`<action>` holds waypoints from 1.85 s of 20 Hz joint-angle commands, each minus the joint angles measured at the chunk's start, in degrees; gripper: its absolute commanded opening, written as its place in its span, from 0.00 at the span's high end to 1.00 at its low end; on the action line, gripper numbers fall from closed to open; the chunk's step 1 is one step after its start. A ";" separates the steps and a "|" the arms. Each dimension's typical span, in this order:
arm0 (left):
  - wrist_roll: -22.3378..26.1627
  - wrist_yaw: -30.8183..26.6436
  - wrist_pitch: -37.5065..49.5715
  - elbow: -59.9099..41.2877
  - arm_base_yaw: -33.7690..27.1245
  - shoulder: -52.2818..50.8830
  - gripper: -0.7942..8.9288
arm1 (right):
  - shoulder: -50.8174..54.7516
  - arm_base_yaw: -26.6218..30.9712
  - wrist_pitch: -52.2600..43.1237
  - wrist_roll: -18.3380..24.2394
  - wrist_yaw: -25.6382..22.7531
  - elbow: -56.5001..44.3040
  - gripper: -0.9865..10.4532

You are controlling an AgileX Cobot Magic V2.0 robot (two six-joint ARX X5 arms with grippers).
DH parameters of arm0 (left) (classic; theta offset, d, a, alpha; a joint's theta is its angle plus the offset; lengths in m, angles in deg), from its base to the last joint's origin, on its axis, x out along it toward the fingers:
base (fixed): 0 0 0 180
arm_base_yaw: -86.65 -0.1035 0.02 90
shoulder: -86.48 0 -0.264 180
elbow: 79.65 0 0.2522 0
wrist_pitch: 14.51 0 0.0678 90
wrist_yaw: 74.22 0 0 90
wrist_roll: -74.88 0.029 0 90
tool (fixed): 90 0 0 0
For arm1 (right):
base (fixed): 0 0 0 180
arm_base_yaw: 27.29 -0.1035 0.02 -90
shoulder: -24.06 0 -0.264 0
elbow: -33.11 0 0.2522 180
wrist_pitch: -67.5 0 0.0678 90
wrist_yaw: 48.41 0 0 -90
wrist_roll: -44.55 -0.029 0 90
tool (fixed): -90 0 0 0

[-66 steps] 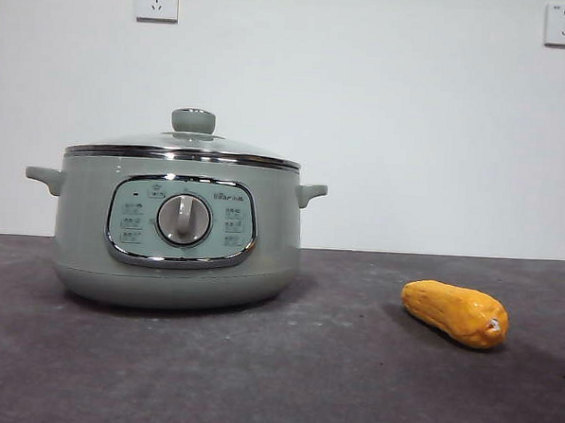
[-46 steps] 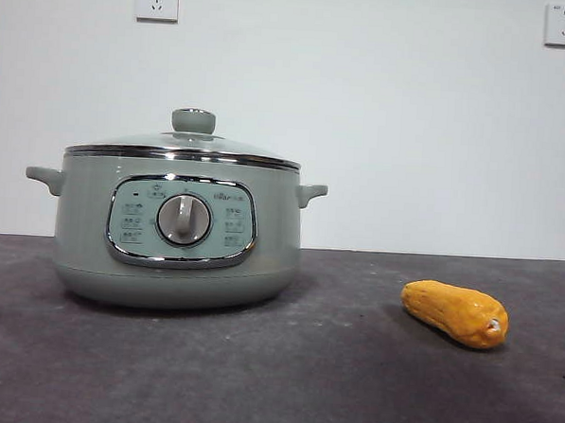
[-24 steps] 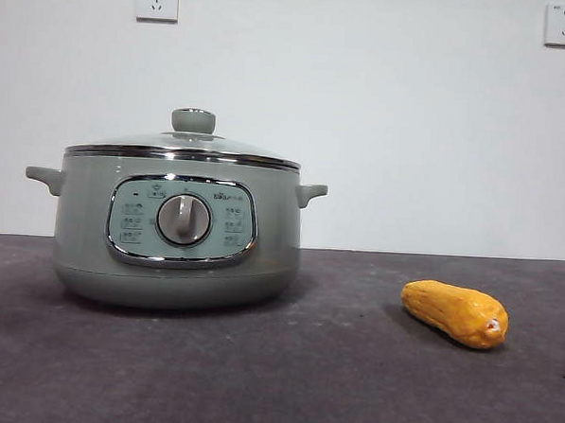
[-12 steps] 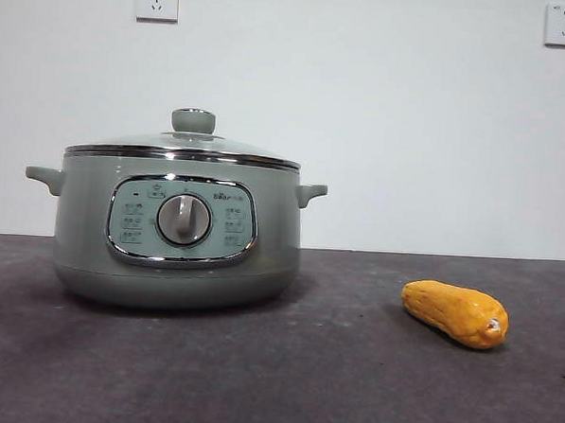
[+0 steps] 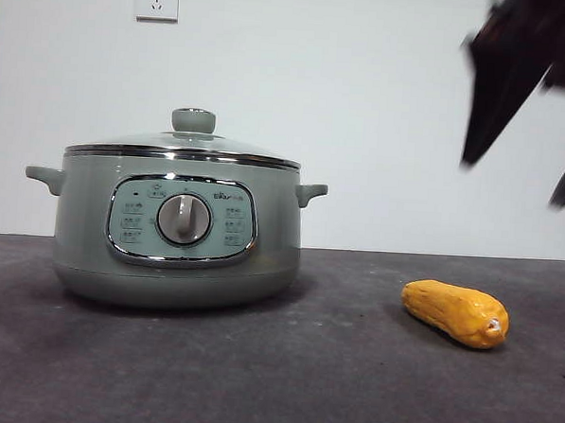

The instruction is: Pick up the corn,open the lid,put the corn in the pot,close the lid

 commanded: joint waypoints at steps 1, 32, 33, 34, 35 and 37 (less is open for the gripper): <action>-0.09 0.15 0.44 0.22 0.22 -0.02 0.31 | -5.55 -2.64 -2.36 -1.81 -2.91 0.20 0.40; -0.11 -4.07 17.49 6.64 5.81 21.16 0.31 | 4.15 -6.97 -4.00 -3.58 -5.42 0.20 0.92; -0.09 -6.05 18.58 8.37 7.30 23.91 0.31 | 7.26 -6.97 -3.34 -3.58 -5.29 0.26 0.92; 0.26 -8.15 19.43 10.54 9.05 27.08 0.31 | 10.40 -6.97 -2.84 -3.61 -5.29 0.37 0.92; 0.61 -10.01 20.31 12.26 10.51 29.66 0.31 | 12.74 -6.97 -2.51 -3.80 -5.29 0.48 0.92; 2.54 -14.14 21.55 16.09 13.66 35.15 0.31 | 17.11 -6.97 -1.49 -4.44 -5.05 0.70 0.92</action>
